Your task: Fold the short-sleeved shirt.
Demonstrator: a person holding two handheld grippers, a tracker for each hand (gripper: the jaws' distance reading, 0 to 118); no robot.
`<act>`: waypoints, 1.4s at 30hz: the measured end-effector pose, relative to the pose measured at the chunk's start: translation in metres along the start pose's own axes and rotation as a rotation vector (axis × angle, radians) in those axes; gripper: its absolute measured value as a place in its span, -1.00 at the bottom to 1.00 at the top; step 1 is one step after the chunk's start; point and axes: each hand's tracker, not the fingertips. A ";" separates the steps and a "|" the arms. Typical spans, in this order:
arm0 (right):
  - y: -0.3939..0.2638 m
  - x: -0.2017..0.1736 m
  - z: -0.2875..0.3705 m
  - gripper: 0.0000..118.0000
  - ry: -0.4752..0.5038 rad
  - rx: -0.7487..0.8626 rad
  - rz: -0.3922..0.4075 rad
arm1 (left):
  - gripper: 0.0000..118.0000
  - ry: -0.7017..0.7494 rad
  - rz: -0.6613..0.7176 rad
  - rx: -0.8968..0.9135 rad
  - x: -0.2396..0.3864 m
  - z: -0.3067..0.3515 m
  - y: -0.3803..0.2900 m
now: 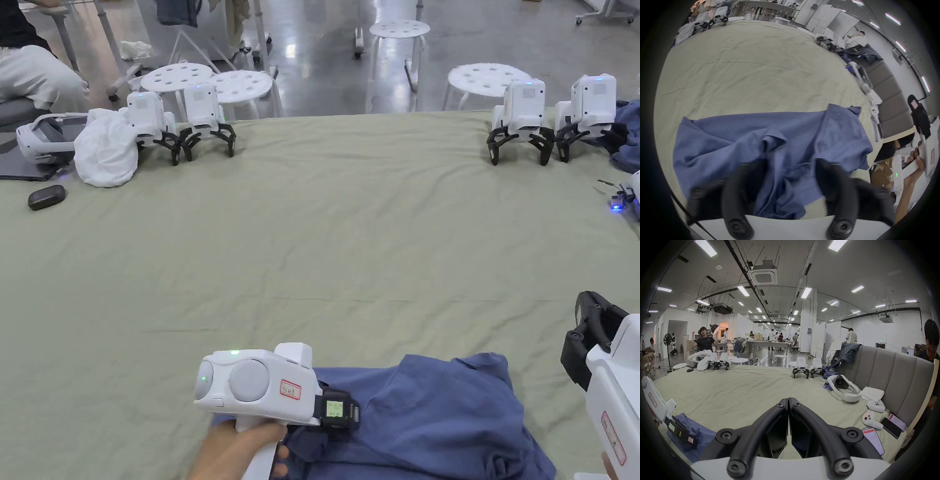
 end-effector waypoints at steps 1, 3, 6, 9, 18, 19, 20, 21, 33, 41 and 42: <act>0.000 0.000 0.000 -0.93 0.001 -0.002 -0.001 | 0.70 -0.002 -0.003 0.000 0.006 0.001 -0.001; -0.001 -0.001 -0.001 -0.93 0.002 -0.004 -0.003 | 0.96 -0.027 -0.020 0.007 0.012 0.006 -0.001; -0.001 -0.001 0.000 -0.93 0.003 -0.004 -0.007 | 0.96 -0.054 -0.035 0.076 0.021 0.019 0.001; 0.001 0.000 0.000 -0.93 0.003 -0.001 -0.009 | 0.96 -0.012 -0.056 0.139 0.024 0.036 0.001; 0.005 0.000 0.001 -0.93 0.008 0.012 -0.013 | 0.81 0.130 -0.093 0.280 0.003 0.087 -0.003; 0.005 -0.001 0.001 -0.93 0.010 0.013 -0.013 | 0.80 0.170 -0.098 0.300 -0.001 0.090 -0.006; 0.006 -0.001 0.001 -0.93 0.012 0.013 -0.012 | 0.77 0.206 -0.098 0.318 -0.006 0.092 -0.008; 0.006 -0.001 0.001 -0.93 0.013 0.013 -0.011 | 0.70 0.235 -0.098 0.322 -0.011 0.093 -0.009; 0.003 -0.002 0.000 -0.93 0.017 0.003 -0.015 | -1.00 0.251 -0.035 0.292 -0.046 0.056 -0.037; 0.000 0.000 0.000 -0.93 0.013 -0.003 -0.018 | -1.00 0.218 -0.046 0.224 -0.028 0.024 -0.049; 0.001 0.000 0.000 -0.93 0.013 -0.004 -0.020 | -1.00 0.202 -0.047 0.214 -0.024 0.019 -0.051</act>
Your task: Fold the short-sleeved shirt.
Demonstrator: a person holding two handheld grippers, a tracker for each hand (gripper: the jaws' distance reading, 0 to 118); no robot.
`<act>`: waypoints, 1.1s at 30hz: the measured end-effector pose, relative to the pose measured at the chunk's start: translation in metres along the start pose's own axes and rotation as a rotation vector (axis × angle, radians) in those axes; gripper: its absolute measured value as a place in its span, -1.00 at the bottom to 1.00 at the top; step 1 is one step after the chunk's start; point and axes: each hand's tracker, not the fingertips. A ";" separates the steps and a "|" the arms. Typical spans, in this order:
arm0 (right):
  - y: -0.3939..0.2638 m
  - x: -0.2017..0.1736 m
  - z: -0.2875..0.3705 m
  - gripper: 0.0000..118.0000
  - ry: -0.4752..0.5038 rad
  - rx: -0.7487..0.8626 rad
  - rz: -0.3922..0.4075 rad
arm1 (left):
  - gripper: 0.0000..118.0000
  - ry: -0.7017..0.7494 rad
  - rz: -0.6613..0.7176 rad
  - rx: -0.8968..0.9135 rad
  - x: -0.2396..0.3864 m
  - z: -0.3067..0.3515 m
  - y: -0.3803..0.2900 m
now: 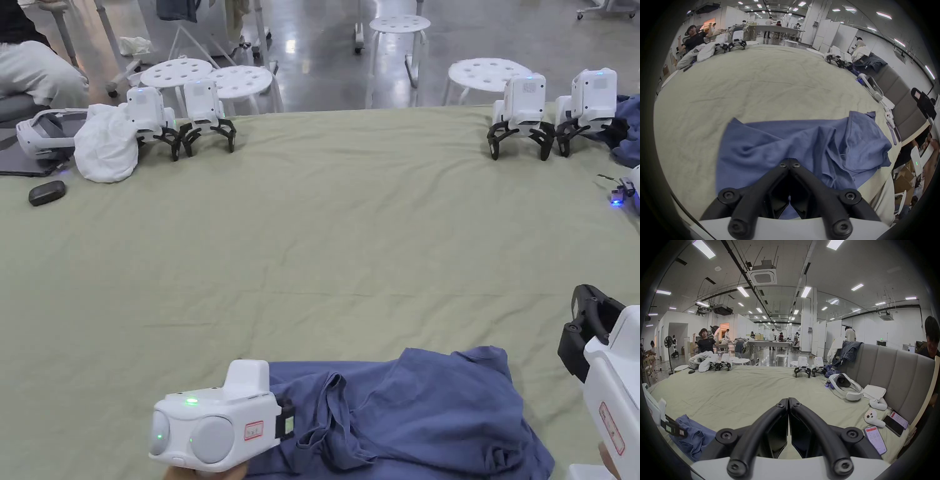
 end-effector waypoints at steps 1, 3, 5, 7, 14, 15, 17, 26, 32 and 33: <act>0.000 0.000 0.000 -0.93 0.000 -0.001 -0.001 | -1.00 -0.003 -0.005 -0.004 0.007 -0.003 -0.003; -0.001 0.001 0.001 -0.93 -0.001 -0.001 -0.001 | -1.00 -0.021 -0.029 -0.018 0.018 -0.011 -0.007; -0.002 0.002 0.001 -0.93 -0.001 -0.003 0.002 | -1.00 -0.032 -0.030 -0.029 0.029 -0.020 -0.011; -0.002 0.004 0.002 -0.93 -0.001 -0.004 0.001 | -1.00 -0.036 -0.025 -0.030 0.037 -0.023 -0.012; -0.004 0.007 0.002 -0.93 -0.010 -0.006 -0.003 | -1.00 -0.083 -0.019 -0.014 0.050 -0.018 -0.011; -0.004 0.007 0.002 -0.93 -0.010 -0.007 -0.003 | -1.00 -0.081 -0.018 -0.016 0.051 -0.019 -0.012; -0.005 0.007 0.002 -0.93 -0.011 -0.007 -0.008 | -1.00 -0.068 -0.031 -0.019 0.054 -0.025 -0.013; -0.006 0.005 0.002 -0.93 -0.006 -0.011 -0.007 | -1.00 -0.070 -0.062 -0.032 0.062 -0.031 -0.016; -0.005 0.004 0.002 -0.93 -0.002 -0.008 -0.004 | -1.00 -0.086 -0.040 -0.032 0.059 -0.024 -0.012; -0.004 0.003 0.002 -0.93 -0.001 -0.007 -0.003 | -1.00 -0.091 -0.041 -0.025 0.059 -0.021 -0.010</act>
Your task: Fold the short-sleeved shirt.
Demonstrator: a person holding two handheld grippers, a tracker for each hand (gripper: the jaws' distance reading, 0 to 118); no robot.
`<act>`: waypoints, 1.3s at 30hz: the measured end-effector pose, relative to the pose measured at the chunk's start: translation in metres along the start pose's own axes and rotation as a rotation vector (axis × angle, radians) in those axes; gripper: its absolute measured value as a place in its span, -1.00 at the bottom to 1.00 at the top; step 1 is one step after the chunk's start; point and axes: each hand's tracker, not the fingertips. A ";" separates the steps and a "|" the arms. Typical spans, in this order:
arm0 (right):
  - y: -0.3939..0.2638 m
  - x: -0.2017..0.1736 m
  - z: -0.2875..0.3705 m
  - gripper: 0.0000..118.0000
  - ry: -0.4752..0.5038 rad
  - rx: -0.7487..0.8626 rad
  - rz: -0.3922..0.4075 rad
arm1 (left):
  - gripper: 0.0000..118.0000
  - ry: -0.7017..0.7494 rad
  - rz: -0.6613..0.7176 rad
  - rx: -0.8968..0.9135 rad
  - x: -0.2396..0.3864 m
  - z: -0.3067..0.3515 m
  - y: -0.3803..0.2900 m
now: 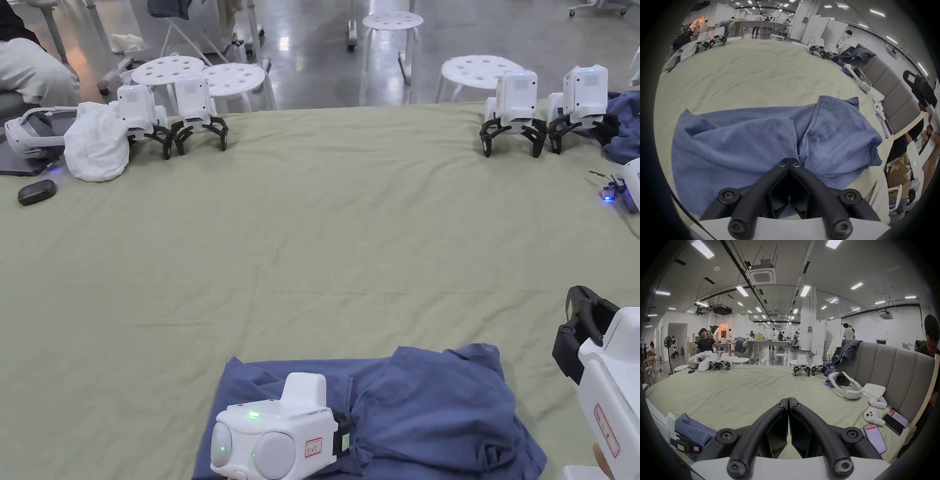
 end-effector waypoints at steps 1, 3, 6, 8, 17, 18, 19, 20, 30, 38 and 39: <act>0.001 0.000 0.000 -0.93 0.001 0.001 0.000 | -1.00 -0.007 -0.005 0.012 0.000 0.005 0.003; 0.002 0.000 0.000 -0.93 -0.001 0.006 -0.001 | -1.00 -0.016 -0.006 0.042 0.001 0.016 0.009; 0.004 0.000 0.000 -0.93 -0.001 0.011 -0.006 | -1.00 -0.024 -0.024 0.097 0.001 0.035 0.020; 0.005 -0.001 0.000 -0.93 -0.002 0.016 -0.004 | -1.00 -0.008 -0.042 0.147 -0.001 0.049 0.029; 0.011 -0.007 0.001 -0.93 0.012 0.030 0.001 | -1.00 0.064 -0.056 0.287 -0.035 0.104 0.061; 0.012 -0.007 0.001 -0.93 0.014 0.030 0.001 | -1.00 0.061 -0.051 0.291 -0.041 0.109 0.063; 0.012 -0.008 0.000 -0.93 0.015 0.030 0.003 | -1.00 0.049 -0.041 0.291 -0.050 0.114 0.067; 0.012 -0.008 0.000 -0.93 0.016 0.030 0.006 | -1.00 0.033 -0.030 0.290 -0.058 0.119 0.069; 0.011 -0.011 -0.001 -0.93 0.013 0.022 0.017 | -1.00 -0.028 0.061 0.143 -0.136 0.128 0.068; 0.007 -0.015 -0.004 -0.93 0.014 0.001 0.031 | -0.61 -0.117 0.172 0.004 -0.176 0.092 0.046; 0.007 -0.016 -0.004 -0.93 0.014 -0.003 0.034 | -0.40 -0.124 0.177 -0.007 -0.179 0.088 0.044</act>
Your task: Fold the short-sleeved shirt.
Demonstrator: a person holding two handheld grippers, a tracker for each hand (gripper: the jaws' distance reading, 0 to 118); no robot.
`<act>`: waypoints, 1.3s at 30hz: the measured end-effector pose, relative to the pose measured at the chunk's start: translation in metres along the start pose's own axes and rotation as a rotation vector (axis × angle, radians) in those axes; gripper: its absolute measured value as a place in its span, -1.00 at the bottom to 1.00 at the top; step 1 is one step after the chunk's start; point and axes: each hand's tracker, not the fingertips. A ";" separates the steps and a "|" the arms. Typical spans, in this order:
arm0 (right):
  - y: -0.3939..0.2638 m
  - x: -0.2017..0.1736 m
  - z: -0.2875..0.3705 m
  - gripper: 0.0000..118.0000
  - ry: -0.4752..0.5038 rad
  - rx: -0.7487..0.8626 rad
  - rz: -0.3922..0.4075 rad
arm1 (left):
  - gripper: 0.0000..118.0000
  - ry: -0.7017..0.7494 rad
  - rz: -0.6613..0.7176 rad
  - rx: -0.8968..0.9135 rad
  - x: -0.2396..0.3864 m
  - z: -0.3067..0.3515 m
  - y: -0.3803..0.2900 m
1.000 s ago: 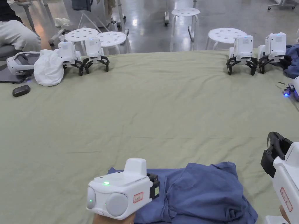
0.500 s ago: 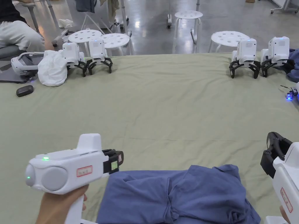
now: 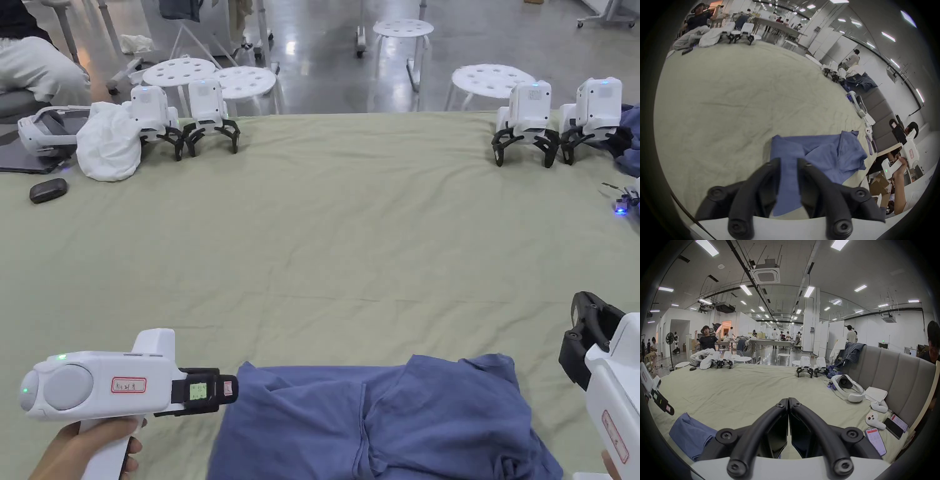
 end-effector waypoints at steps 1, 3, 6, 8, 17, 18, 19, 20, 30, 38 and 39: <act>-0.001 -0.001 0.000 -0.93 -0.001 -0.003 0.002 | -0.19 -0.002 0.003 -0.020 -0.004 -0.005 -0.001; -0.002 -0.001 -0.001 -0.93 0.001 -0.011 0.002 | 0.36 0.017 0.012 -0.064 -0.019 -0.018 -0.001; -0.005 -0.001 -0.003 -0.93 -0.002 -0.018 0.006 | 0.58 0.021 0.008 -0.088 -0.026 -0.027 -0.004; -0.007 -0.001 -0.004 -0.93 -0.002 -0.027 0.006 | 0.58 -0.012 0.044 -0.102 -0.036 -0.032 -0.004; -0.011 -0.004 -0.006 -0.93 0.002 -0.047 0.013 | 0.57 -0.163 0.047 -0.153 -0.043 -0.046 -0.005; -0.011 -0.004 -0.006 -0.93 0.003 -0.047 0.012 | 0.55 -0.169 0.045 -0.152 -0.043 -0.047 -0.005; -0.011 -0.004 -0.006 -0.93 0.003 -0.047 0.012 | 0.51 -0.180 0.044 -0.162 -0.047 -0.052 -0.002; -0.012 -0.004 -0.007 -0.93 0.003 -0.047 0.013 | 0.42 -0.194 0.048 -0.168 -0.046 -0.053 -0.001; -0.013 -0.003 -0.007 -0.93 0.003 -0.047 0.009 | -0.67 -0.215 0.042 -0.191 -0.031 -0.067 -0.002; -0.013 -0.001 -0.007 -0.93 0.005 -0.045 0.002 | -0.85 -0.089 -0.009 -0.166 -0.002 -0.059 -0.005; -0.012 -0.001 -0.007 -0.93 0.006 -0.044 0.001 | -0.85 -0.092 -0.009 -0.164 0.000 -0.058 -0.005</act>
